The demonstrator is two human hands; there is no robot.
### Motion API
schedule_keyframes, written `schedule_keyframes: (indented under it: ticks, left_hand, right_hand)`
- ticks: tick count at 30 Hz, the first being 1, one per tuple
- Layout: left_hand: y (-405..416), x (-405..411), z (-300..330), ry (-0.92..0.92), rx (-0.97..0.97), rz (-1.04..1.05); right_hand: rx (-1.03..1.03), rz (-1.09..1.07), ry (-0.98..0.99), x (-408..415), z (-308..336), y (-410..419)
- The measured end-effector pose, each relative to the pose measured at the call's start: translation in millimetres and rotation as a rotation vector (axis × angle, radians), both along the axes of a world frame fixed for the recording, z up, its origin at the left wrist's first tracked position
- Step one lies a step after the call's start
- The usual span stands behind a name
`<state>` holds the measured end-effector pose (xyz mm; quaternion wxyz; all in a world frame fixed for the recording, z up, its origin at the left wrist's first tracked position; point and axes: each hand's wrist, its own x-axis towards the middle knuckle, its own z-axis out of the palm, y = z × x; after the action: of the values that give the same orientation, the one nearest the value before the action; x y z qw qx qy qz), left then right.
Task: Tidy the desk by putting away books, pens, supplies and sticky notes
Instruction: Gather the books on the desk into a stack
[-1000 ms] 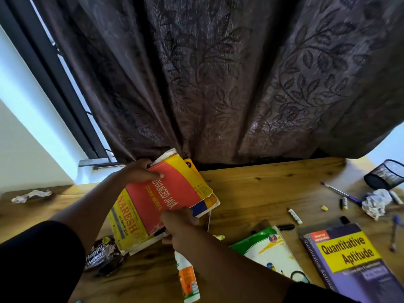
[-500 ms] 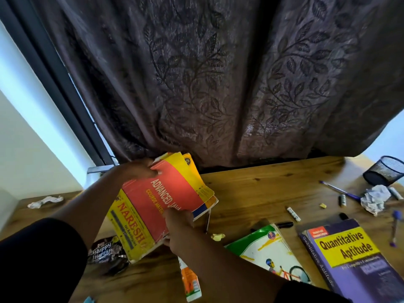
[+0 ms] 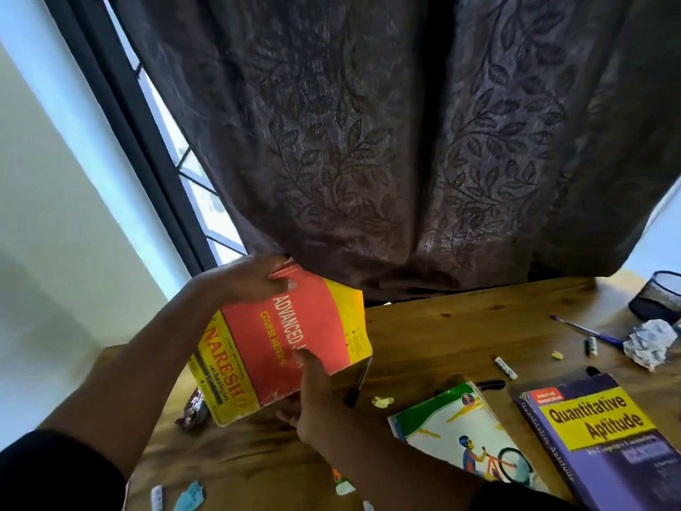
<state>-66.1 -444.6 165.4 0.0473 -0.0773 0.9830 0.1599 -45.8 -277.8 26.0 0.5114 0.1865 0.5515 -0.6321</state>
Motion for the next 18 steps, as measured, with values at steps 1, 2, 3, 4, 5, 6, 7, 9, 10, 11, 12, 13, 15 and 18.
schedule_keyframes:
  ticks: [1, 2, 3, 4, 5, 6, 7, 9, 10, 11, 12, 13, 15, 18]
  left_hand:
    - [7, 3, 6, 0.004, -0.018, -0.009]
    - [12, 6, 11, 0.009, -0.040, -0.016]
    - [17, 12, 16, 0.002, -0.058, -0.012]
    - [19, 16, 20, -0.013, -0.069, -0.008]
    - [17, 21, 22, -0.028, -0.061, 0.009]
    - [15, 26, 23, -0.049, -0.049, 0.027]
    - [14, 32, 26, -0.074, -0.046, 0.041]
    - [8, 41, 28, -0.125, -0.047, 0.084]
    - [5, 45, 28, -0.157, -0.058, 0.110]
    - [4, 49, 30, -0.198, -0.070, 0.128]
    - [4, 54, 34, -0.235, -0.074, 0.141]
    - [5, 58, 39, -0.268, -0.069, 0.156]
    - [9, 67, 49, -0.330, -0.064, 0.169]
    - [13, 82, 65, -0.390, -0.011, 0.185]
  right_hand:
    - [-0.062, -0.010, 0.000, 2, -2, 2]
    - [-0.113, 0.011, -0.002, 6, 0, 5]
    - [-0.168, 0.024, -0.008, 11, -1, 7]
    - [-0.192, 0.038, -0.007, 15, -2, 8]
    - [-0.225, 0.038, -0.028, 22, -1, 8]
    - [-0.243, 0.045, -0.039, 28, -1, 9]
    - [-0.264, 0.059, -0.050, 33, -1, 10]
    - [-0.280, 0.106, -0.058, 46, 2, 13]
    - [-0.289, 0.135, -0.063, 52, 1, 14]
    - [-0.298, 0.162, -0.066, 58, 0, 14]
    - [-0.305, 0.188, -0.065, 64, -1, 14]
    - [-0.313, 0.220, -0.065, 71, 1, 15]
    - [-0.328, 0.313, -0.062, 81, 2, 17]
    - [-0.381, 0.526, -0.088, 94, -2, 25]
